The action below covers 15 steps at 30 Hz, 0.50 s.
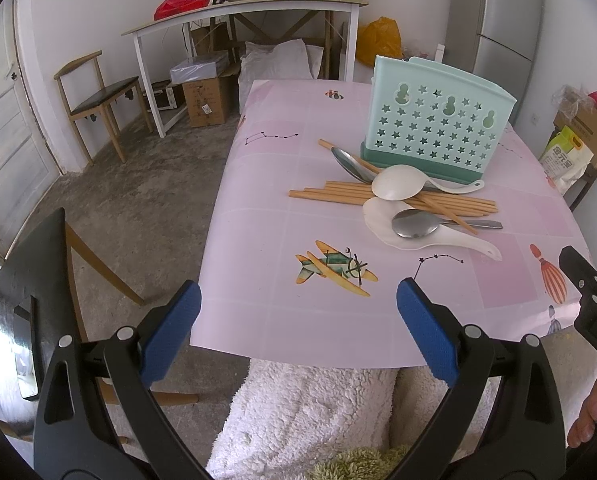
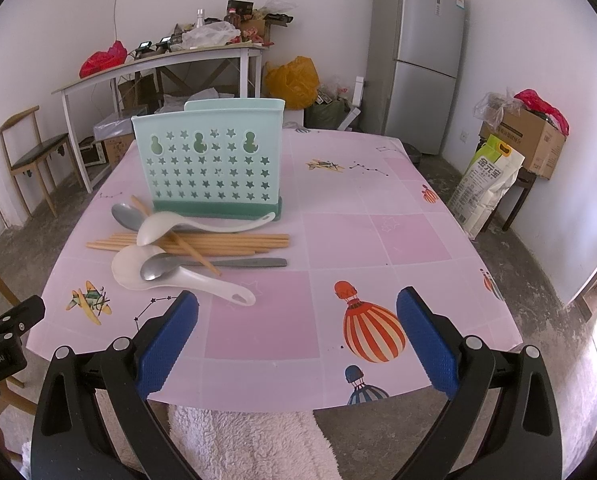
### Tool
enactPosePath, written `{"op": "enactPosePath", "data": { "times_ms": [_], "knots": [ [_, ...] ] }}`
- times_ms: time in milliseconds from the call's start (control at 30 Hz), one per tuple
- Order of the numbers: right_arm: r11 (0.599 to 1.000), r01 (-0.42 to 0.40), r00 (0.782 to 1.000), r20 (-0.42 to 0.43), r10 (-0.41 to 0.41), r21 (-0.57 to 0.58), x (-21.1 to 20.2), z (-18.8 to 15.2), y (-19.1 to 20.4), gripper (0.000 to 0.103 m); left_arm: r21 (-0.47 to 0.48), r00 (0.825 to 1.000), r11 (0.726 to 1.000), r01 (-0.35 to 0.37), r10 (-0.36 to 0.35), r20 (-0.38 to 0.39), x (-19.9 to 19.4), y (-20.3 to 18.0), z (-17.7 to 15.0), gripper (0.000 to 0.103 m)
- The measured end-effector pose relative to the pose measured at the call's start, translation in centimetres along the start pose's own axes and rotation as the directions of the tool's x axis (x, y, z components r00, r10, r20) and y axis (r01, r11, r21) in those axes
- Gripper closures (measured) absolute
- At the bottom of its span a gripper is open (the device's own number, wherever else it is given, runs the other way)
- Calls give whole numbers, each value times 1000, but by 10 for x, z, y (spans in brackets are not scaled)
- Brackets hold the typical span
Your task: Organize utensils
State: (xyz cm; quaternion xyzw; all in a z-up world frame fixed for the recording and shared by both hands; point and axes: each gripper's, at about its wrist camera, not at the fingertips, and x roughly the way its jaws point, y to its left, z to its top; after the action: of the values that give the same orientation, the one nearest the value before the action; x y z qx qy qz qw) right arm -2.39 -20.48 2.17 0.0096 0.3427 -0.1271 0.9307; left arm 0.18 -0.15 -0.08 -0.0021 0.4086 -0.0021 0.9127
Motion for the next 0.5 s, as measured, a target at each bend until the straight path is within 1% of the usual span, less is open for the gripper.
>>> {"op": "enactPosePath", "data": {
  "times_ms": [500],
  "knots": [
    [1000,-1,1000,0,1,0,0,0,0,6,2,1000,1000,-6,6,3,0,2,0,8]
  ]
}}
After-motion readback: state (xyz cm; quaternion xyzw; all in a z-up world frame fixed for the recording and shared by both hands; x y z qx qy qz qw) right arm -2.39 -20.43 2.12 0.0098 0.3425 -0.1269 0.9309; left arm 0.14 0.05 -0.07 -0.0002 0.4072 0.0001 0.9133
